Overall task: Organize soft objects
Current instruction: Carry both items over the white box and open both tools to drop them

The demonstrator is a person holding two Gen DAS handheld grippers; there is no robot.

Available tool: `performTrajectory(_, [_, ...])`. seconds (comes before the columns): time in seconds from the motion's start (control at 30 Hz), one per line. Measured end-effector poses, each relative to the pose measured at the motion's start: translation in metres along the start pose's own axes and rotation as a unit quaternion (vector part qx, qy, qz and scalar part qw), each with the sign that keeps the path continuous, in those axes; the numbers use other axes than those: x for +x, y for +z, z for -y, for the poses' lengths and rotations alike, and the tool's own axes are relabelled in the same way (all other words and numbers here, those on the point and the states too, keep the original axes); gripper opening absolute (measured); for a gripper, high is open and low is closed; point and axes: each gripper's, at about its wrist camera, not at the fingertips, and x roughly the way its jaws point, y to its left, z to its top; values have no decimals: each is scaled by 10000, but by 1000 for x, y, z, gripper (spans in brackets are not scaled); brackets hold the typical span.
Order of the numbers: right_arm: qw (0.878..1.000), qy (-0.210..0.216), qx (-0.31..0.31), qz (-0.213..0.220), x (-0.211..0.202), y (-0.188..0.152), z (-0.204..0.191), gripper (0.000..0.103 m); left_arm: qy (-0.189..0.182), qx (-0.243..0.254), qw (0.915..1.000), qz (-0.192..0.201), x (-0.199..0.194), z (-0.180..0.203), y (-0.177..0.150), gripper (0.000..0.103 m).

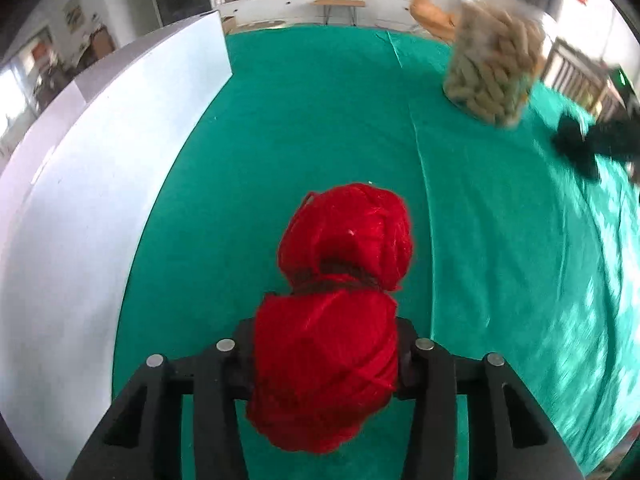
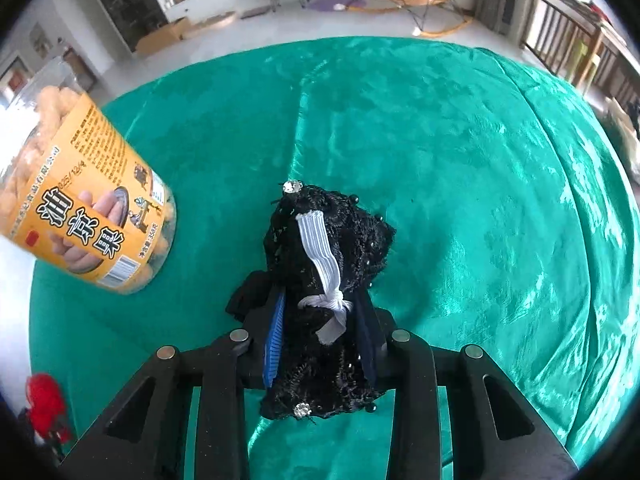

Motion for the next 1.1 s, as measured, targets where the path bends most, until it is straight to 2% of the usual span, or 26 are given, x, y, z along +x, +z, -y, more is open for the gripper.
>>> performTrajectory(0.1, [9996,99,-44,261,-26,28,-5,33,-274,-269,9991,158,-15,-5,33,44])
performTrajectory(0.23, [9970,44,-371,676,-73,76,-28,33,-463,-657,9950,596,-52,-18,98,44])
performTrajectory(0.33, [9937,-6,-659,907,-98,107,-53,33,-521,-796,9924,785,-71,-24,130,44])
performTrajectory(0.43, [9904,72,-973,983,-116,122,-85,33,-512,-877,9913,842,-81,-31,155,44])
performTrajectory(0.53, [9860,216,-1327,987,-126,119,-124,33,-513,-979,9901,866,-87,-43,167,44])
performTrajectory(0.7, [9751,692,-1915,882,-129,99,-198,33,-390,-1159,9879,956,-104,-79,157,44])
performTrajectory(0.93, [9489,1815,-2522,547,-114,33,-324,33,202,-1676,9818,867,-127,-188,108,44])
performTrajectory(1.1, [9268,2310,-2953,230,-96,-8,-400,33,578,-1934,9771,679,-134,-252,72,47])
